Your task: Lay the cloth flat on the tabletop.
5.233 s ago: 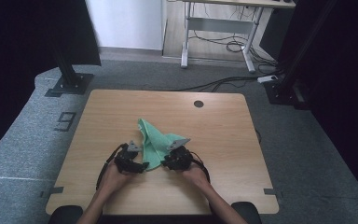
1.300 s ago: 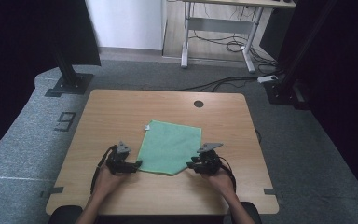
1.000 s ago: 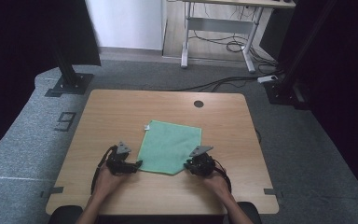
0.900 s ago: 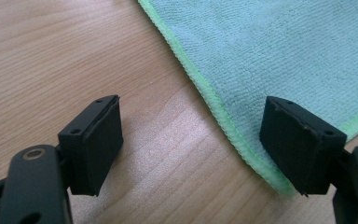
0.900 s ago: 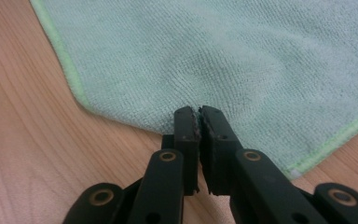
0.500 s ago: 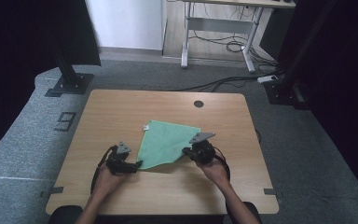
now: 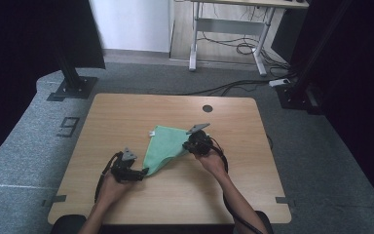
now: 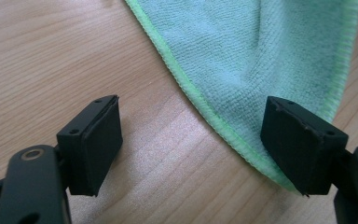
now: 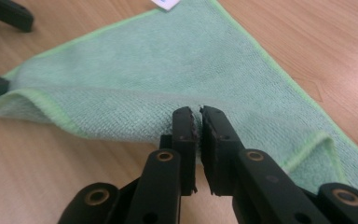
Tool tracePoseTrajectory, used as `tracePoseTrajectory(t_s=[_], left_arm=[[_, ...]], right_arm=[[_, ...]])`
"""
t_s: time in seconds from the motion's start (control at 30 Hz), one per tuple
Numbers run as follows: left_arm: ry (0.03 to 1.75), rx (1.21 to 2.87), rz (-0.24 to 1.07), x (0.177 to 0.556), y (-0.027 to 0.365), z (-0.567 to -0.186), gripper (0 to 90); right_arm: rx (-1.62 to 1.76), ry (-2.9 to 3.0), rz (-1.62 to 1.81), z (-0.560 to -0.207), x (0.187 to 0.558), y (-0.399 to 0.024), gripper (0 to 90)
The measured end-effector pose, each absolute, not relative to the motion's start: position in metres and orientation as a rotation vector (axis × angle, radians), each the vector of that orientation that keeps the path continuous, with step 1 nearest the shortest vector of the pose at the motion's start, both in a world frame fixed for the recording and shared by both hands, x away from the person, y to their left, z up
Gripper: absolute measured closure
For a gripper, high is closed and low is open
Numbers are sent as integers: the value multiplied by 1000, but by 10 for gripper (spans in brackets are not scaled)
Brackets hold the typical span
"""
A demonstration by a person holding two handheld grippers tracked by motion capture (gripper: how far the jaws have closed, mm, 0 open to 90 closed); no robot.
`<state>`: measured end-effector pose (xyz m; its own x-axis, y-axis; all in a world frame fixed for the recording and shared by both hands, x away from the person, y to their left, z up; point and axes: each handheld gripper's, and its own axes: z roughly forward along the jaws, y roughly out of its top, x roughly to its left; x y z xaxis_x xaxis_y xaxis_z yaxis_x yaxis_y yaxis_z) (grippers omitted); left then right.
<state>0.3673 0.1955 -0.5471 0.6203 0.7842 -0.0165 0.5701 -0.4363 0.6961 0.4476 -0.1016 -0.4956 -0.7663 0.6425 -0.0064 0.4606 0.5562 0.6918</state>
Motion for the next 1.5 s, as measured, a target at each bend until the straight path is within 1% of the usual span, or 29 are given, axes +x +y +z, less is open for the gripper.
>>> tracePoseTrajectory(t_s=[0.03,0.1,0.17,0.3,0.43,0.47,0.5,0.57,0.67,0.7,0.87,0.93,1.07,1.2,1.33,1.4,1.5], left_arm=[[1057,2166,408,367,196,-547,202],[1057,2166,408,367,196,-547,202],[1058,2167,408,367,195,-547,202],[1059,2167,410,367,195,-547,202],[1060,2165,411,367,195,-547,201],[1060,2165,411,367,195,-547,201],[1060,2165,411,367,195,-547,201],[1060,2165,410,367,195,-547,201],[1061,2163,410,367,195,-547,201],[1060,2164,410,367,195,-547,201],[1060,2164,408,367,195,-547,201],[1060,2164,409,367,195,-547,201],[1060,2164,409,367,195,-547,201],[1060,2164,409,367,195,-547,201],[1060,2164,409,367,195,-547,201],[1060,2164,410,367,195,-547,201],[1060,2165,411,367,195,-547,201]], right_arm=[[940,2528,1018,-500,455,-99,790],[939,2526,1024,-501,457,-99,782],[956,2518,1029,-503,461,-96,742],[986,2498,1055,-504,474,-91,691],[1003,2499,1054,-505,479,-86,666],[1003,2496,1038,-507,484,-81,634],[1003,2496,1038,-507,484,-81,634],[1006,2479,1043,-508,492,-76,593],[1010,2471,1050,-506,496,-73,581],[1007,2464,1037,-503,500,-70,557],[991,2453,1032,-494,501,-69,552],[984,2445,1041,-488,499,-74,536],[993,2442,1068,-485,496,-79,539],[981,2489,1115,-487,487,-82,634],[967,2518,1122,-494,482,-78,650],[967,2540,1106,-501,481,-73,643],[945,2554,1056,-513,481,-66,569]])
